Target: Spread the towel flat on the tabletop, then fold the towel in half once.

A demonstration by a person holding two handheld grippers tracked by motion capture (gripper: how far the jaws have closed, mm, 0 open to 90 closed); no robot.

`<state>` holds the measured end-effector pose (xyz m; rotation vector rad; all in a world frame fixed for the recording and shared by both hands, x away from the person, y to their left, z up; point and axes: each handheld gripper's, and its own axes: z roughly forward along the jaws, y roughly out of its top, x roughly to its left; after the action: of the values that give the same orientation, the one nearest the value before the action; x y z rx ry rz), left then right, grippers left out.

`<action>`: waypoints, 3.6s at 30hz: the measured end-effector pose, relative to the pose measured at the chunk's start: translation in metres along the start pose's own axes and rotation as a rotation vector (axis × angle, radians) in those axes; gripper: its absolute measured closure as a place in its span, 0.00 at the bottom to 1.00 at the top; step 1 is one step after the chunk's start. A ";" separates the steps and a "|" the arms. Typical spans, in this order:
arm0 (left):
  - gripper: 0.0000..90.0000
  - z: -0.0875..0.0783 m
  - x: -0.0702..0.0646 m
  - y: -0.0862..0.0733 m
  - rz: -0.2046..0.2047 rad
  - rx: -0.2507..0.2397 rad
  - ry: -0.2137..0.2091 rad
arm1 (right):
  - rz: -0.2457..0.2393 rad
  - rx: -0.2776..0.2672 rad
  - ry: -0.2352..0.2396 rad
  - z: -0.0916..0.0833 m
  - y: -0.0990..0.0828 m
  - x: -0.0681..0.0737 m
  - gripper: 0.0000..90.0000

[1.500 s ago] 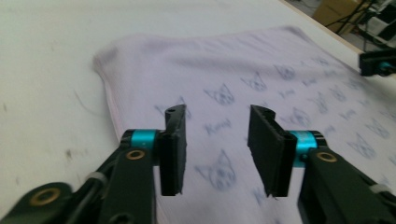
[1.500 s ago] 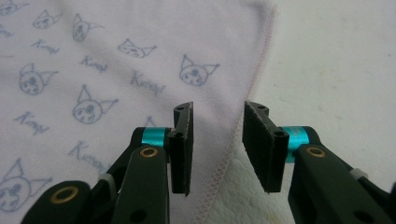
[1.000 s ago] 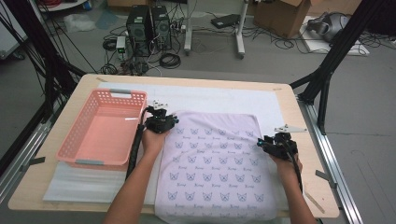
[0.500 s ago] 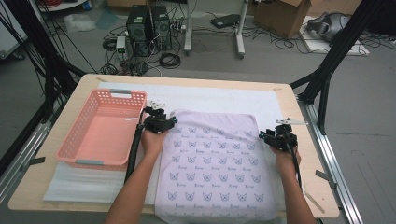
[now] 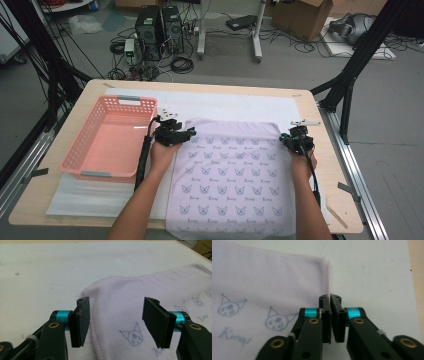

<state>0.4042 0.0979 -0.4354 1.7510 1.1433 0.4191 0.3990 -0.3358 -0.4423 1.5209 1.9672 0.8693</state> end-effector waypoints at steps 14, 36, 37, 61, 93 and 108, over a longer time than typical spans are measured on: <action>0.30 -0.044 -0.018 0.002 0.016 -0.119 -0.153 | -0.089 -0.159 0.329 -0.073 -0.020 -0.004 0.29; 0.26 -0.083 -0.031 -0.031 0.059 -0.119 -0.232 | -0.129 -0.205 0.346 -0.094 -0.053 0.010 0.21; 0.26 -0.082 -0.031 -0.031 0.057 -0.113 -0.233 | -0.131 -0.207 0.346 -0.093 -0.053 0.010 0.21; 0.38 -0.039 -0.022 -0.031 0.053 0.053 -0.036 | -0.071 -0.064 0.244 -0.059 -0.053 0.005 0.21; 0.96 -0.029 -0.012 -0.016 -0.026 0.049 0.076 | 0.013 -0.037 0.168 -0.041 -0.023 0.005 0.98; 0.96 -0.042 -0.030 -0.011 -0.019 0.005 0.019 | -0.009 -0.069 0.198 -0.062 -0.026 0.002 0.98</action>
<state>0.3539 0.0963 -0.4185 1.7420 1.1747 0.4224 0.3369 -0.3492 -0.4199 1.4328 2.0569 1.1095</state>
